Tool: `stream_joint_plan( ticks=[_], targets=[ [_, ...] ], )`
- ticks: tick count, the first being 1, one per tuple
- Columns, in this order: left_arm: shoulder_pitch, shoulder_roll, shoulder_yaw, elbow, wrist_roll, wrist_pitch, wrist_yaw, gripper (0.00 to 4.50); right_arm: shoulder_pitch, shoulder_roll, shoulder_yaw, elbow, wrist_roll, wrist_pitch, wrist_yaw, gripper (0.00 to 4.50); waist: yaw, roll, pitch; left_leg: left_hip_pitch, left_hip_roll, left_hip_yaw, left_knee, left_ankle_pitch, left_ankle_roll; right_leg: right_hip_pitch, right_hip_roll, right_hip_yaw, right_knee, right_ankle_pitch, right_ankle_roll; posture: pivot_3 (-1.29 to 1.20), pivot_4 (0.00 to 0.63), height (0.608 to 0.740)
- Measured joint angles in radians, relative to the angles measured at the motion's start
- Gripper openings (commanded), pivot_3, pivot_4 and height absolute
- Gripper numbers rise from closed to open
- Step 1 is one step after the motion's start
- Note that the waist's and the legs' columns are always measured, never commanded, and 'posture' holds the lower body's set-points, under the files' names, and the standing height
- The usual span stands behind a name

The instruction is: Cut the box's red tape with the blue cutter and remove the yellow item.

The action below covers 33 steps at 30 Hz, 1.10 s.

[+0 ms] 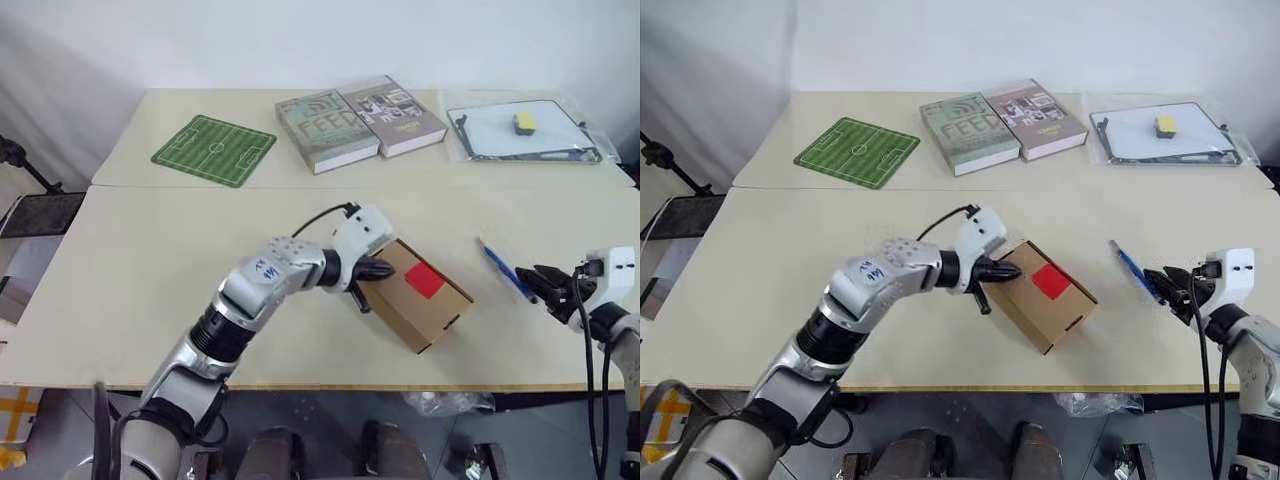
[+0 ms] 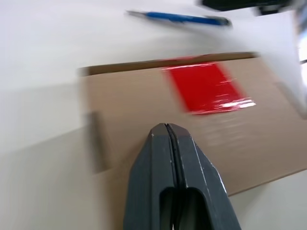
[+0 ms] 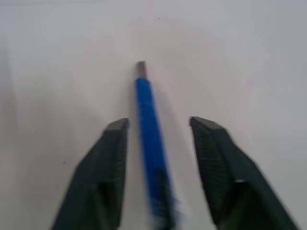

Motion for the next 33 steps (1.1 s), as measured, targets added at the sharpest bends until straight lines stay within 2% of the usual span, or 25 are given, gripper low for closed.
stream_joint_plan(
  ticks=[4, 8, 11, 15, 18, 22, 26, 33],
  targets=[
    [-0.021, 0.037, 0.075, -0.052, -0.028, 0.073, -0.012, 0.0, 0.028, -0.067, 0.002, -0.068, -0.005, 0.005, 0.02, 4.45, 0.0, 0.002, 0.002, -0.001, 0.0, 0.0, -0.001, 0.0, 0.0, 0.0, 0.0, 0.0, -0.001, 0.0, 0.0, 0.0, 0.15, 0.74],
    [0.015, 0.14, 0.104, -0.183, -0.094, 0.188, -0.06, 0.0, 0.013, -0.164, 0.079, -0.198, -0.015, 0.049, 0.064, 4.45, -0.007, 0.003, 0.003, 0.001, 0.001, 0.001, -0.002, 0.0, 0.0, -0.001, 0.001, 0.001, -0.001, 0.0, 0.0, 0.0, 0.15, 0.74],
    [0.128, 0.212, 0.078, -0.266, -0.133, 0.257, -0.089, 0.0, -0.045, -0.195, 0.189, -0.247, -0.017, 0.102, 0.097, 3.86, -0.01, 0.002, 0.003, 0.001, 0.002, 0.001, -0.002, 0.0, -0.001, 0.0, 0.002, 0.001, -0.001, 0.0, -0.001, 0.0, 0.15, 0.74],
    [0.25, 0.247, 0.027, -0.321, -0.15, 0.284, -0.089, 0.0, -0.134, -0.195, 0.319, -0.248, -0.047, 0.099, 0.135, 2.46, 0.002, 0.002, 0.006, -0.001, 0.001, -0.001, 0.0, 0.0, -0.001, -0.001, 0.001, 0.0, -0.001, 0.0, -0.001, 0.0, 0.15, 0.74],
    [0.27, 0.189, 0.028, -0.322, -0.149, 0.281, -0.06, 0.0, -0.217, -0.195, 0.415, -0.215, -0.099, 0.081, 0.153, 1.43, 0.01, 0.001, 0.006, -0.003, -0.001, -0.002, 0.001, 0.0, -0.001, -0.001, -0.001, -0.001, -0.002, 0.0, 0.0, 0.0, 0.15, 0.74],
    [0.278, 0.047, 0.027, -0.278, -0.113, 0.204, 0.026, 0.0, -0.271, -0.191, 0.513, -0.184, -0.136, 0.078, 0.196, 0.05, 0.013, 0.001, 0.006, -0.003, -0.001, -0.002, 0.0, 0.0, 0.0, -0.001, 0.0, -0.002, -0.003, 0.0, 0.0, 0.0, 0.15, 0.74],
    [0.263, -0.048, 0.026, -0.179, -0.043, 0.093, 0.108, 0.0, -0.296, -0.171, 0.572, -0.191, -0.134, 0.11, 0.23, 0.02, 0.011, 0.001, 0.006, -0.003, 0.0, -0.002, 0.0, 0.0, 0.0, -0.001, 0.001, -0.002, -0.003, 0.0, 0.0, 0.0, 0.15, 0.74],
    [0.247, -0.097, 0.056, -0.024, 0.043, -0.013, 0.171, 0.0, -0.321, -0.145, 0.541, -0.287, -0.122, 0.185, 0.209, 0.02, 0.004, 0.001, 0.006, -0.003, 0.0, -0.002, 0.0, 0.0, 0.0, -0.001, 0.001, -0.002, -0.002, 0.0, 0.0, 0.0, 0.15, 0.74]
  ],
)
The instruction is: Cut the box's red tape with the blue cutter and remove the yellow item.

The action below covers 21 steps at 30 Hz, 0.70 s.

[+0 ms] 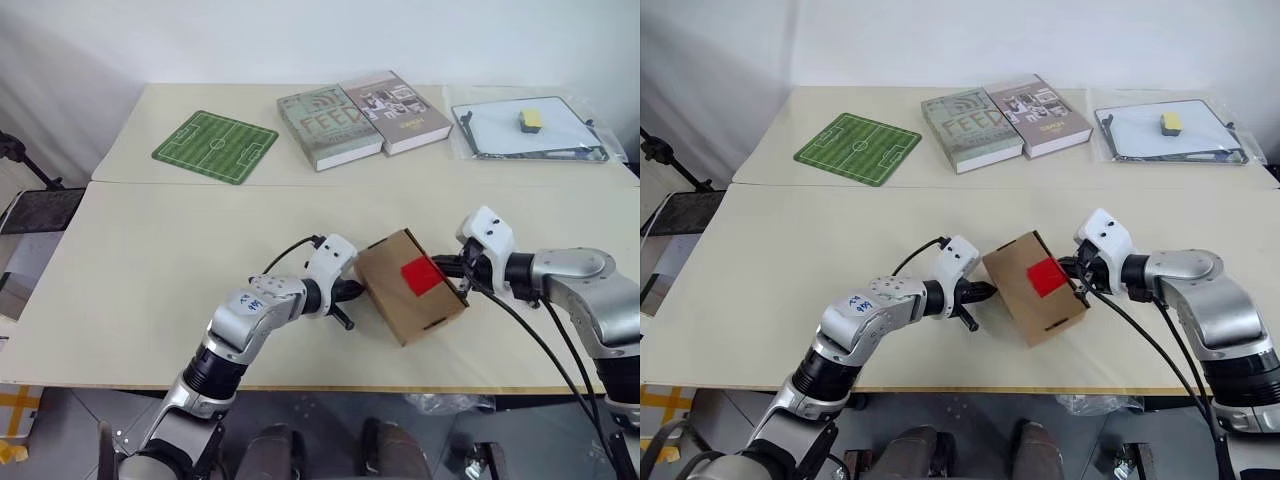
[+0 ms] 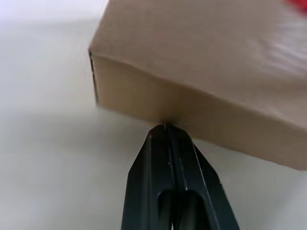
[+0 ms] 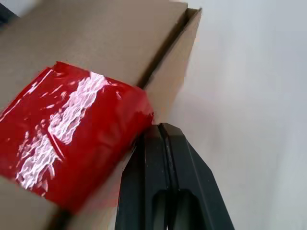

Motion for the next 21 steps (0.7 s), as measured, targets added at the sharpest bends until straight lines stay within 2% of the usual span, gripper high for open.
stream_joint_plan(
  ticks=[7, 16, 19, 21],
  targets=[
    [-0.066, -0.005, 0.025, 0.11, 0.057, -0.088, 0.003, 0.0, 0.029, 0.013, 0.028, -0.012, -0.022, 0.026, -0.015, 0.02, 0.0, 0.0, 0.0, -0.001, 0.0, 0.0, 0.0, 0.0, 0.0, 0.0, 0.0, 0.0, 0.0, 0.0, 0.0, 0.0, 0.15, 0.74],
    [-0.099, 0.006, 0.023, 0.125, 0.065, -0.117, -0.05, 0.0, 0.048, 0.014, 0.053, 0.023, -0.099, -0.042, -0.046, 0.02, -0.003, 0.0, 0.0, -0.001, 0.0, 0.0, 0.0, 0.0, 0.0, -0.001, 0.0, 0.0, 0.0, 0.0, 0.0, 0.0, 0.15, 0.74],
    [-0.099, 0.054, 0.011, 0.104, 0.076, -0.124, -0.071, 0.0, 0.026, 0.013, 0.037, 0.036, -0.117, -0.056, -0.076, 0.02, -0.004, 0.0, 0.0, -0.001, 0.0, 0.0, -0.001, 0.0, 0.0, -0.001, 0.0, 0.0, 0.0, 0.0, 0.0, 0.0, 0.15, 0.74],
    [-0.095, 0.127, 0.016, 0.106, 0.096, -0.142, -0.089, 0.0, 0.014, -0.01, -0.001, 0.028, -0.118, -0.049, -0.087, 0.38, -0.005, 0.0, 0.0, -0.001, 0.0, 0.001, -0.001, 0.0, 0.0, -0.002, 0.0, 0.0, 0.0, 0.0, 0.0, 0.0, 0.15, 0.74]
  ],
)
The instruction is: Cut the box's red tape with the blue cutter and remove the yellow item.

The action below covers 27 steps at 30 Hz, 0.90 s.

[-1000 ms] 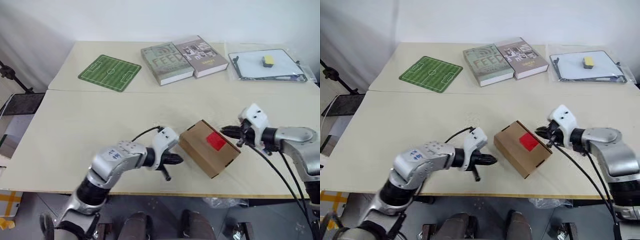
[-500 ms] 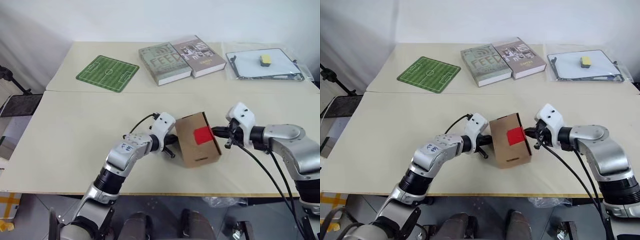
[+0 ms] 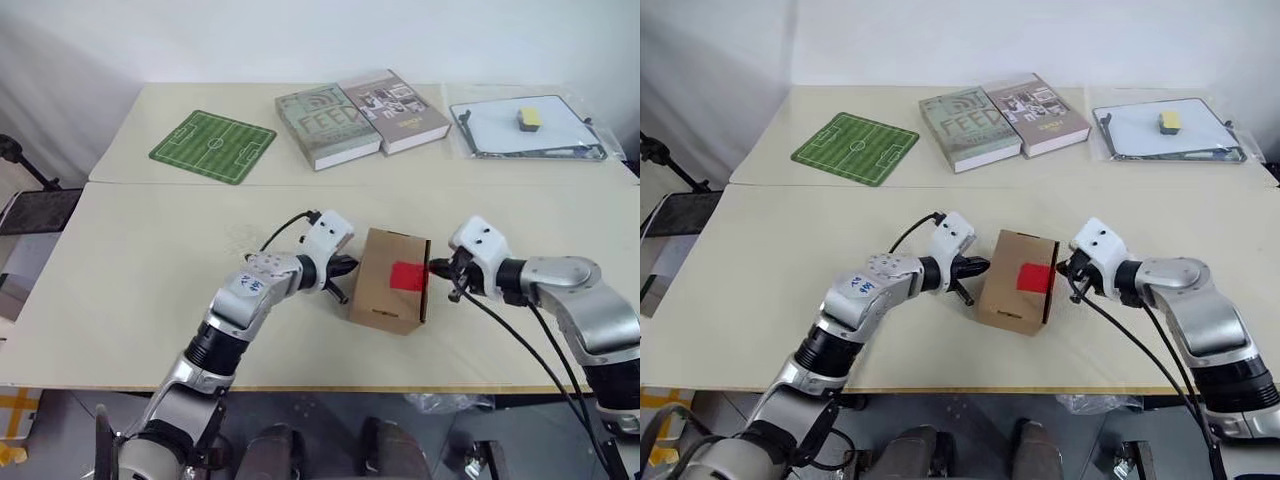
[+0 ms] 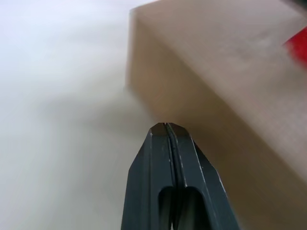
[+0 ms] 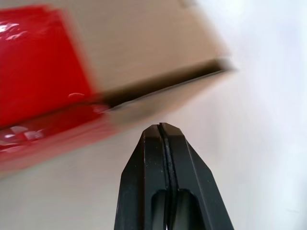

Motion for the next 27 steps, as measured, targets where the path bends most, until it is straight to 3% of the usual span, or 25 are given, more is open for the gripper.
stream_joint_plan(
  ticks=[4, 8, 12, 20, 27],
  targets=[
    [0.008, 0.072, 0.052, 0.003, 0.001, -0.027, -0.05, 0.0, 0.022, -0.043, -0.094, -0.099, 0.045, 0.108, -0.004, 1.68, 0.003, -0.001, 0.0, 0.0, 0.0, -0.001, 0.0, 0.0, 0.0, 0.0, 0.0, -0.001, 0.0, 0.0, 0.0, 0.0, 0.15, 0.74],
    [-0.011, 0.053, 0.119, -0.031, -0.081, -0.045, -0.137, 0.0, 0.034, -0.042, -0.152, -0.229, 0.13, 0.259, -0.025, 3.06, 0.01, -0.001, 0.001, -0.003, 0.0, -0.002, 0.001, 0.0, 0.0, 0.0, -0.001, -0.001, -0.001, 0.0, 0.0, 0.0, 0.15, 0.74],
    [-0.074, 0.039, 0.101, -0.072, -0.118, -0.059, -0.225, 0.0, 0.069, -0.058, -0.165, -0.354, 0.208, 0.396, -0.028, 4.43, 0.011, -0.001, 0.001, -0.003, 0.0, -0.003, 0.001, 0.0, 0.0, 0.0, -0.001, -0.001, -0.001, 0.0, 0.0, 0.0, 0.15, 0.74],
    [-0.131, 0.003, -0.045, 0.047, -0.047, -0.208, -0.327, 0.0, 0.104, -0.07, -0.161, -0.422, 0.251, 0.486, -0.079, 4.47, 0.003, -0.001, 0.001, -0.002, -0.001, -0.002, 0.001, 0.0, 0.0, 0.0, 0.0, -0.001, -0.001, 0.0, 0.0, 0.0, 0.15, 0.74],
    [-0.164, 0.014, -0.152, 0.149, 0.086, -0.39, -0.402, 0.0, 0.146, -0.155, -0.118, -0.42, 0.224, 0.406, -0.065, 4.47, 0.005, -0.002, 0.001, -0.001, -0.001, -0.002, 0.001, -0.001, 0.001, 0.001, -0.001, -0.001, -0.001, 0.0, 0.0, 0.0, 0.15, 0.74]
  ],
)
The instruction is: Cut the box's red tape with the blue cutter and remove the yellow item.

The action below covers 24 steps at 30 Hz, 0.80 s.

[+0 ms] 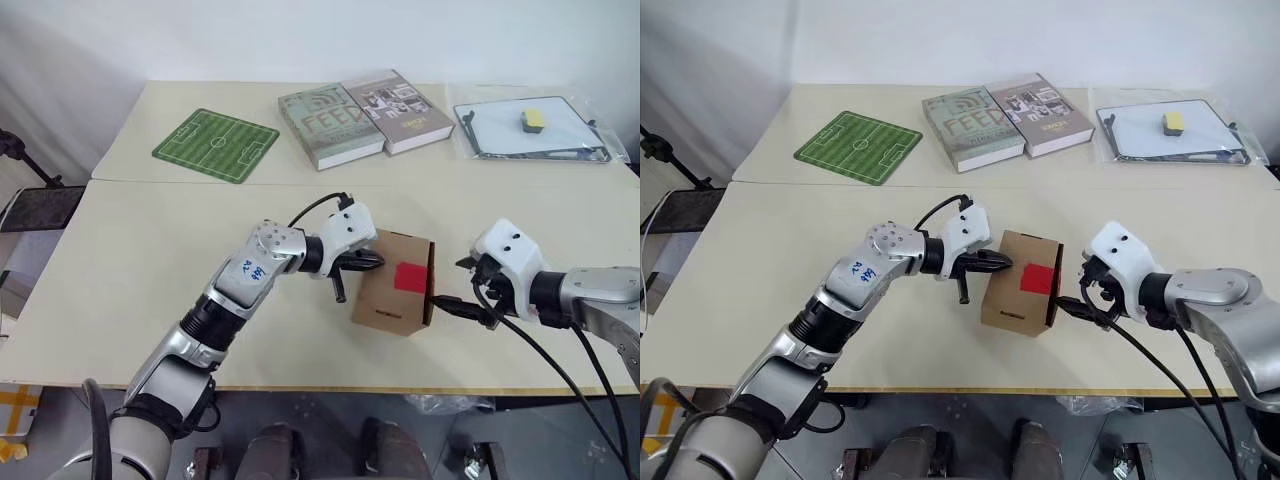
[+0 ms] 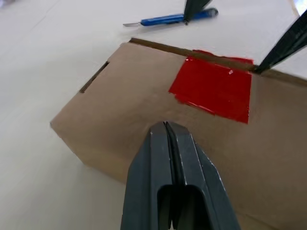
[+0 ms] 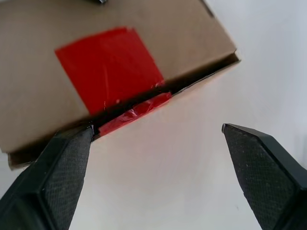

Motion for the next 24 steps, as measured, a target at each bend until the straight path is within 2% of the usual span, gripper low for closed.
stream_joint_plan(
  ticks=[9, 14, 24],
  targets=[
    [0.005, 0.008, -0.005, 0.001, 0.039, -0.046, -0.052, 0.0, 0.029, -0.083, 0.101, 0.066, -0.083, -0.154, 0.055, 4.47, 0.0, -0.005, -0.003, 0.001, 0.001, -0.001, 0.0, 0.0, 0.0, 0.002, 0.0, -0.001, 0.0, 0.0, 0.0, 0.0, 0.15, 0.74],
    [0.033, 0.025, 0.01, -0.04, 0.039, -0.027, -0.053, 0.0, 0.075, -0.084, 0.196, 0.121, -0.133, -0.202, 0.085, 4.47, -0.002, -0.005, -0.003, 0.001, 0.001, -0.001, 0.0, 0.0, 0.0, 0.001, 0.0, 0.0, 0.0, 0.0, 0.0, 0.0, 0.15, 0.74],
    [0.079, 0.036, 0.032, -0.121, 0.038, 0.044, -0.037, 0.0, 0.106, -0.127, 0.207, 0.133, -0.216, -0.308, 0.126, 4.47, 0.002, -0.005, -0.003, 0.003, 0.001, -0.001, 0.001, 0.0, 0.0, 0.003, 0.0, 0.0, 0.0, 0.0, 0.0, 0.0, 0.15, 0.74]
  ],
)
